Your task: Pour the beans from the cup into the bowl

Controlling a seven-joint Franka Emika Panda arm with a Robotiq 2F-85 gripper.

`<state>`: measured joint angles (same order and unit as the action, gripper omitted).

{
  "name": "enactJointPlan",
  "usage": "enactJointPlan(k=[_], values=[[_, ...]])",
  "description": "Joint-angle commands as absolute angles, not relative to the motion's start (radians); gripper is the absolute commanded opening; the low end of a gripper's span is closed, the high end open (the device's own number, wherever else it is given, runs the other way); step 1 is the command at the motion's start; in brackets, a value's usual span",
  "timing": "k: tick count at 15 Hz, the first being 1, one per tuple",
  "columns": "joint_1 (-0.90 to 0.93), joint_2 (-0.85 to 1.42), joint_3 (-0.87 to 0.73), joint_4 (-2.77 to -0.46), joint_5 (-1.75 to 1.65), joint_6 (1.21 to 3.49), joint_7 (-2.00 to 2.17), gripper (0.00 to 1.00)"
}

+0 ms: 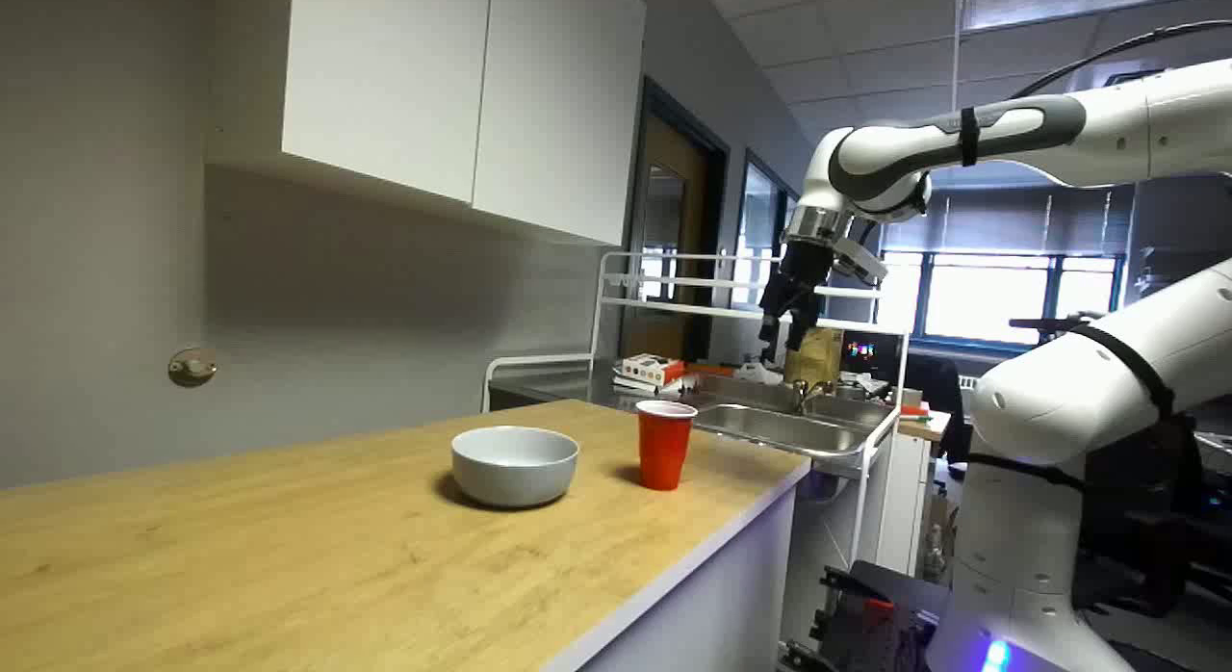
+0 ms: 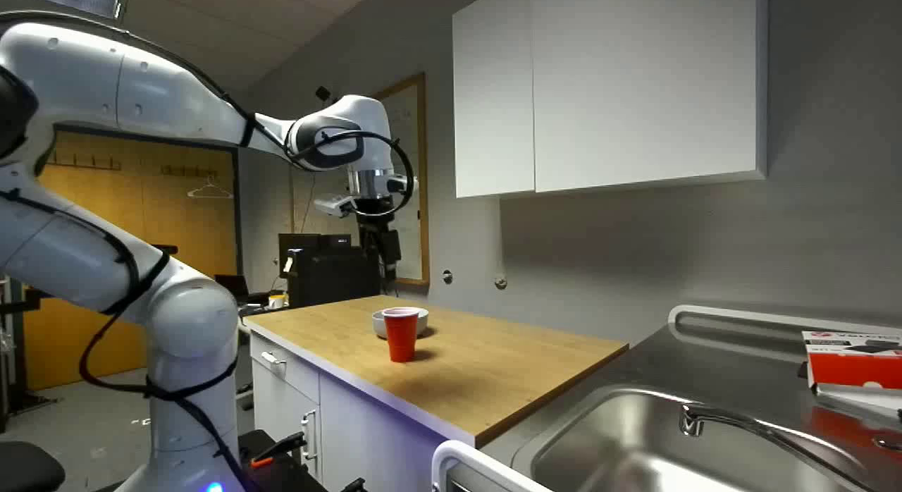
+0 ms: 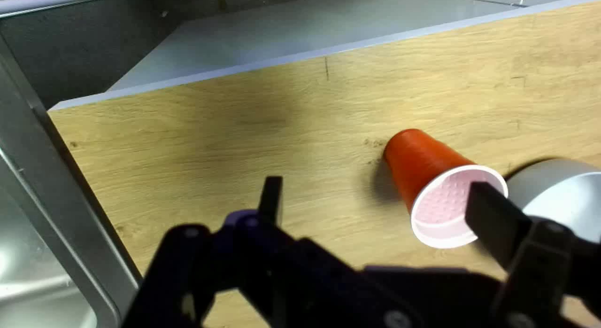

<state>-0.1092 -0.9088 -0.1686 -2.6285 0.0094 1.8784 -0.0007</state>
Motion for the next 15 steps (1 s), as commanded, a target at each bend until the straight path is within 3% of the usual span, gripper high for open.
enactJointPlan(k=[1,15], values=[[-0.122,-0.906,-0.159,-2.625,0.018,1.876,-0.009,1.00],[-0.113,-0.882,-0.155,-2.616,0.030,1.897,-0.001,1.00]])
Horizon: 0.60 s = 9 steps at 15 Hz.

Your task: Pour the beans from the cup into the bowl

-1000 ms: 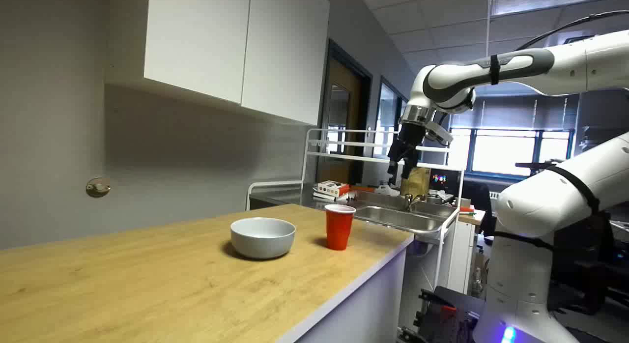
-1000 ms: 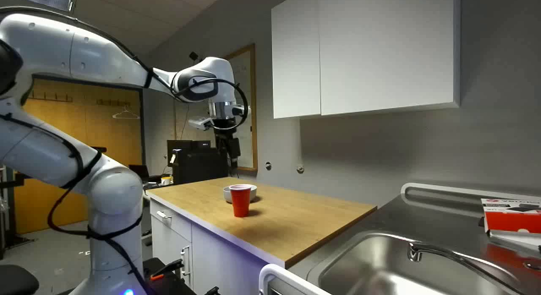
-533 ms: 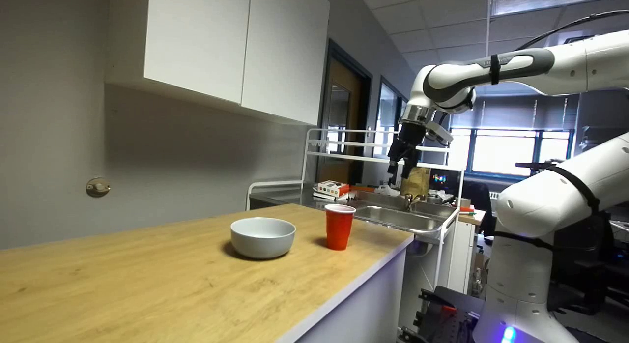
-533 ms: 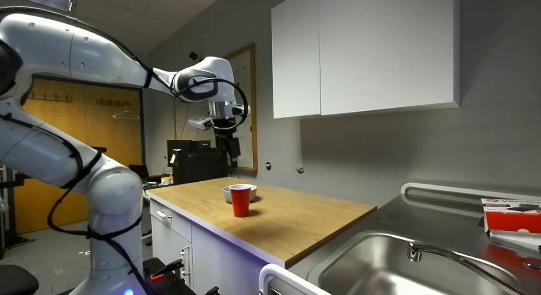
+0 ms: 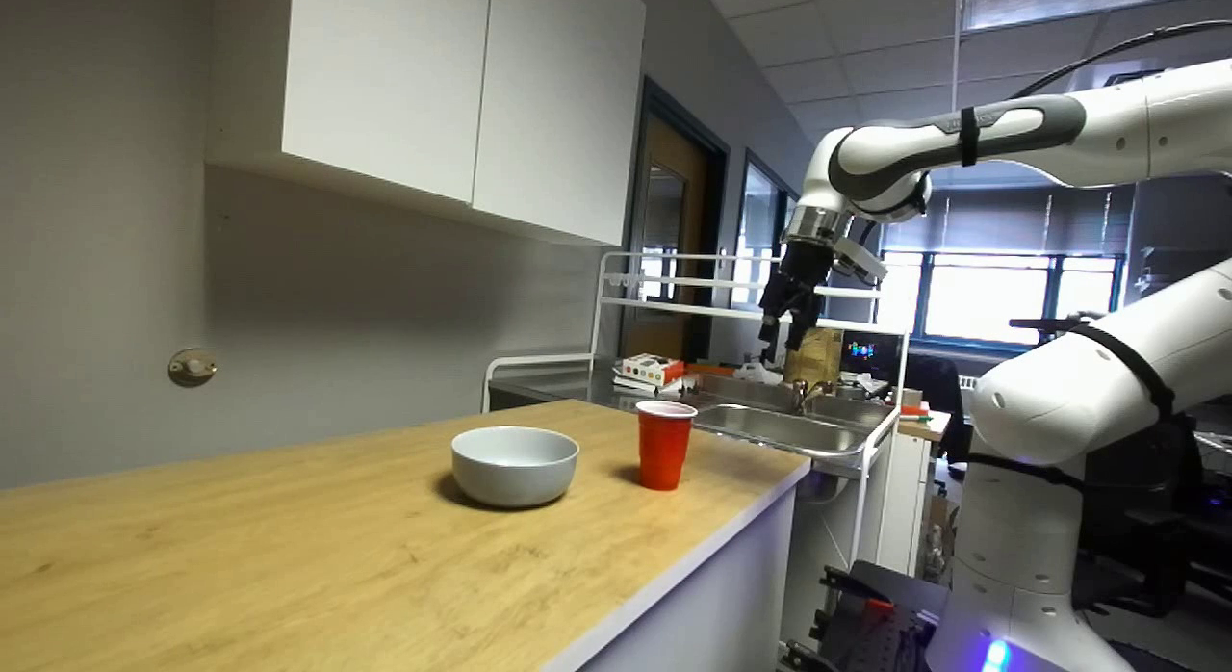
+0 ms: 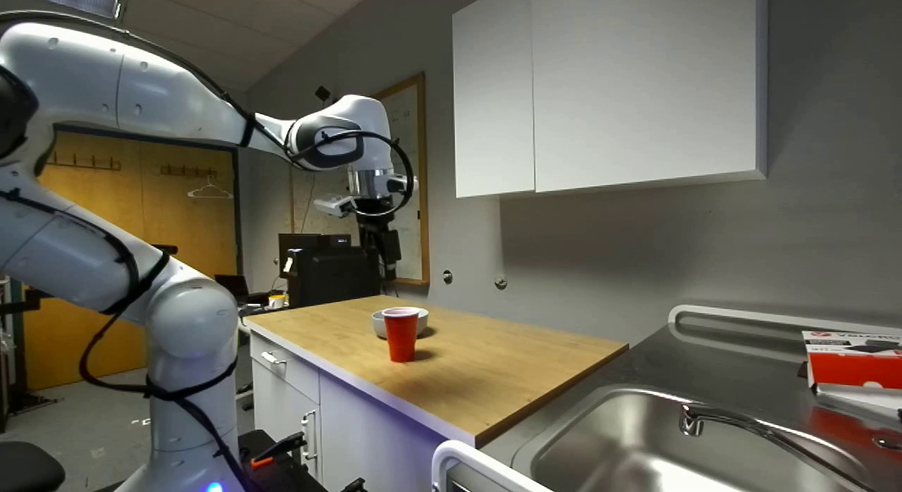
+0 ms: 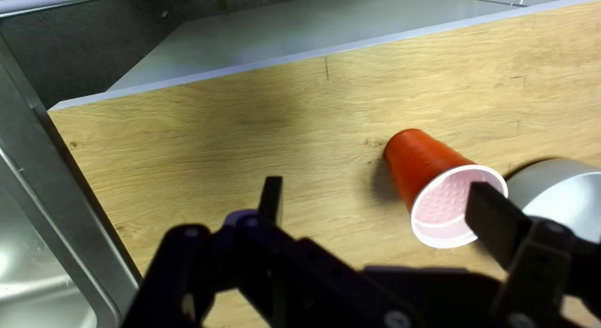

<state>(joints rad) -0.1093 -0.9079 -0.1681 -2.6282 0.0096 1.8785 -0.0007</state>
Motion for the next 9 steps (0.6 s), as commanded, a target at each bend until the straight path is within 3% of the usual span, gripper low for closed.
enactJointPlan(k=[1,9], values=[[-0.106,-0.864,-0.151,-2.607,0.042,1.913,0.008,1.00],[-0.066,-0.711,-0.112,-2.570,0.151,2.026,0.039,1.00]])
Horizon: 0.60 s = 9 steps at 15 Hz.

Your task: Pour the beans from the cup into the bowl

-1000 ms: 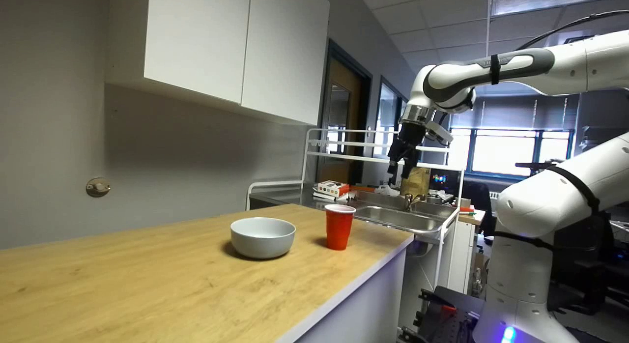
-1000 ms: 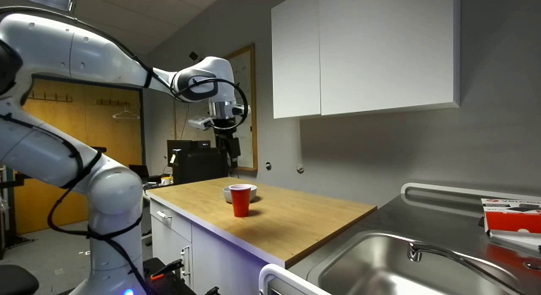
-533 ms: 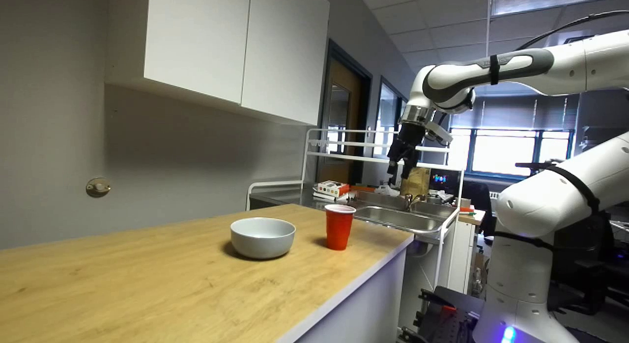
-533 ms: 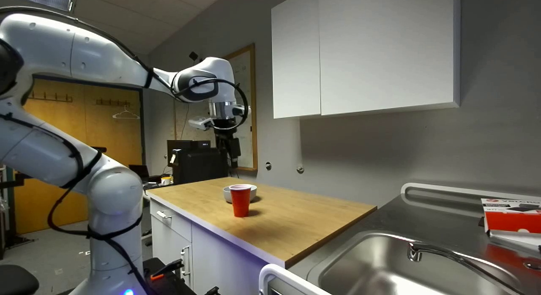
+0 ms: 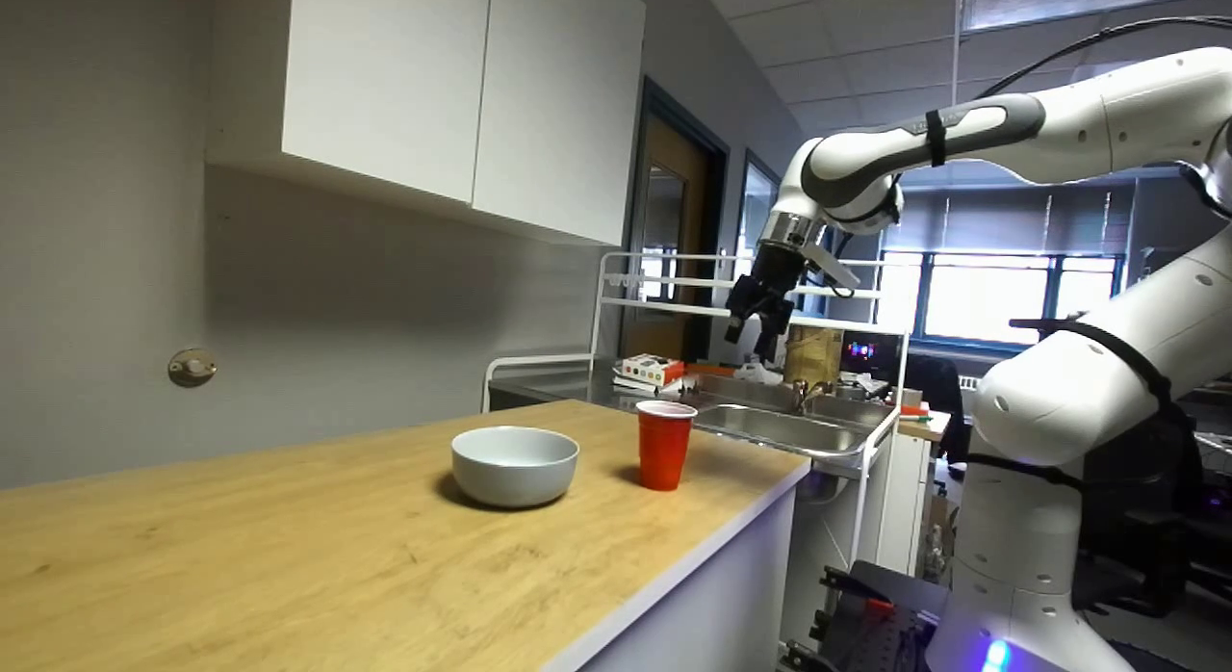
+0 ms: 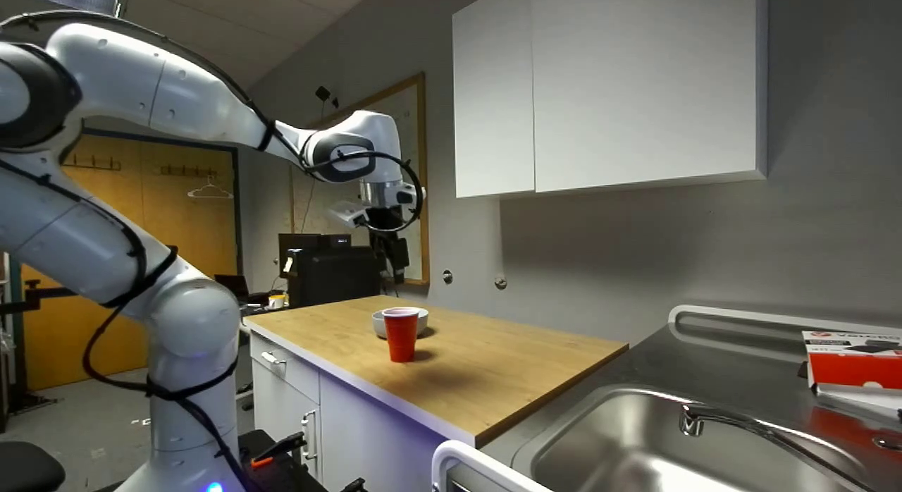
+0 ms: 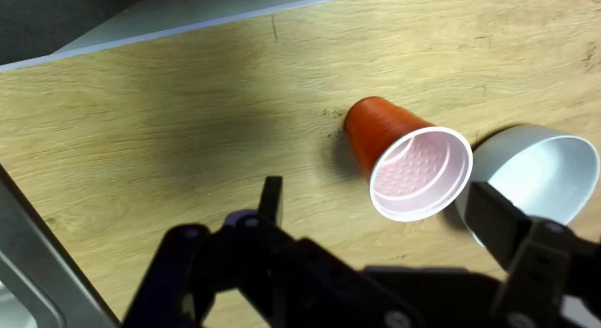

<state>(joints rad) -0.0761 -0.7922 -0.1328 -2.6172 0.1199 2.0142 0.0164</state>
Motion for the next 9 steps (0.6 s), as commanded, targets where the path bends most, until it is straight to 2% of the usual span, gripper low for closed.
enactJointPlan(k=[1,9], values=[[-0.064,-0.691,-0.106,-2.565,0.154,2.030,0.040,1.00],[-0.056,-0.515,-0.040,-2.511,0.134,2.077,0.086,1.00]])
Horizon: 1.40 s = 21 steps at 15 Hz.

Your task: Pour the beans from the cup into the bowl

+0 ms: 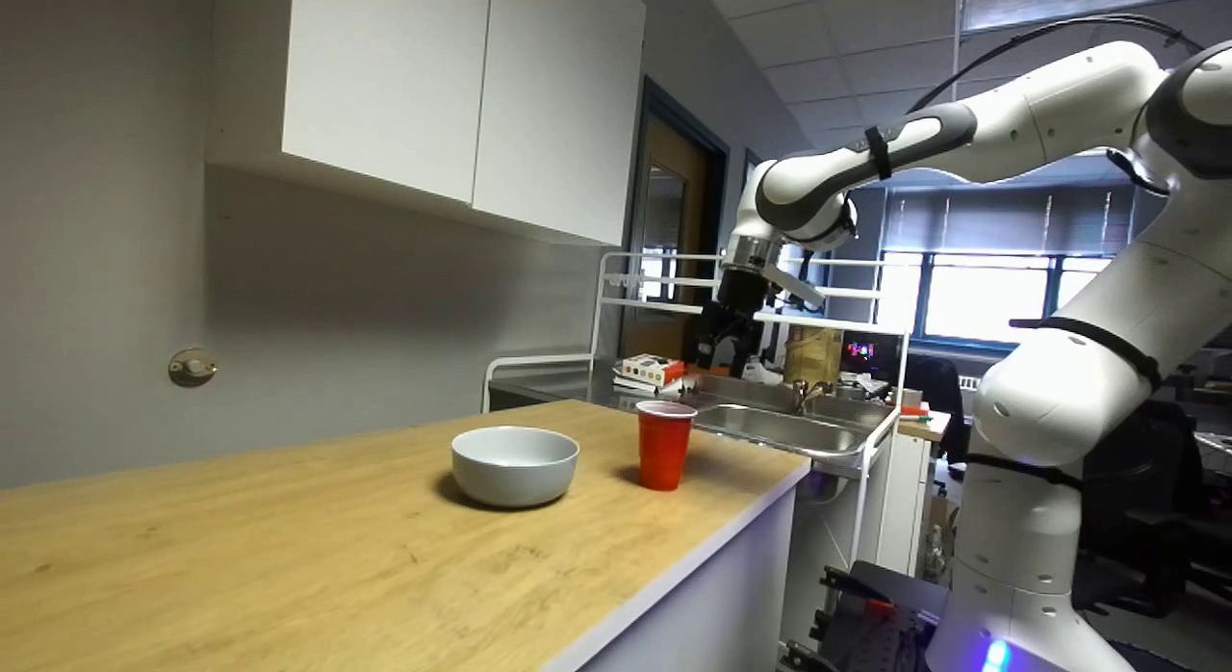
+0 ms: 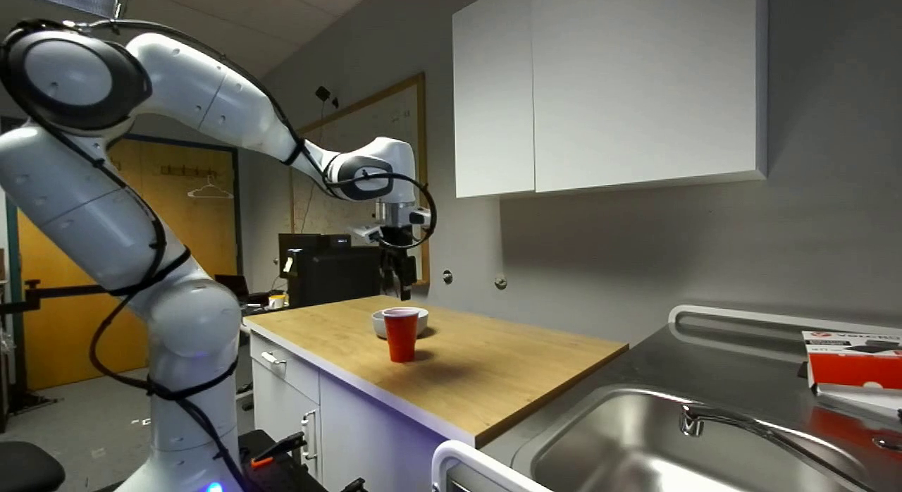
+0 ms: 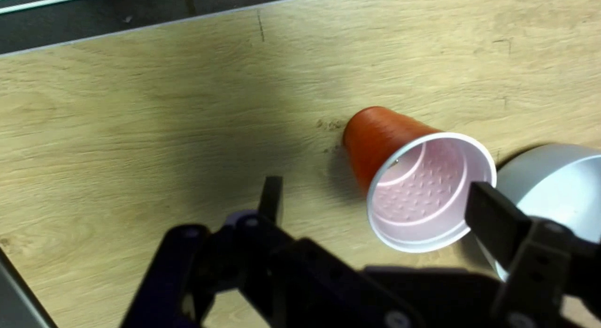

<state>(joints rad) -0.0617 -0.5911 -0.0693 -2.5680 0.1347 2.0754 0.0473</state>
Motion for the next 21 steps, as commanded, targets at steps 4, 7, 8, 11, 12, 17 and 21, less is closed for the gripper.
enactJointPlan(k=[4,7,8,11,12,17,21], values=[[-0.055,-0.428,-0.006,-2.469,0.112,2.085,0.127,1.00],[-0.059,-0.360,0.005,-2.440,0.093,2.097,0.147,1.00],[-0.060,-0.336,0.006,-2.430,0.085,2.102,0.153,1.00],[-0.063,-0.262,0.005,-2.398,0.062,2.118,0.172,1.00],[-0.063,-0.240,0.003,-2.388,0.052,2.119,0.179,1.00],[-0.066,-0.154,-0.008,-2.351,0.003,2.120,0.199,0.70],[-0.067,-0.133,-0.016,-2.328,-0.018,2.110,0.200,0.38]])
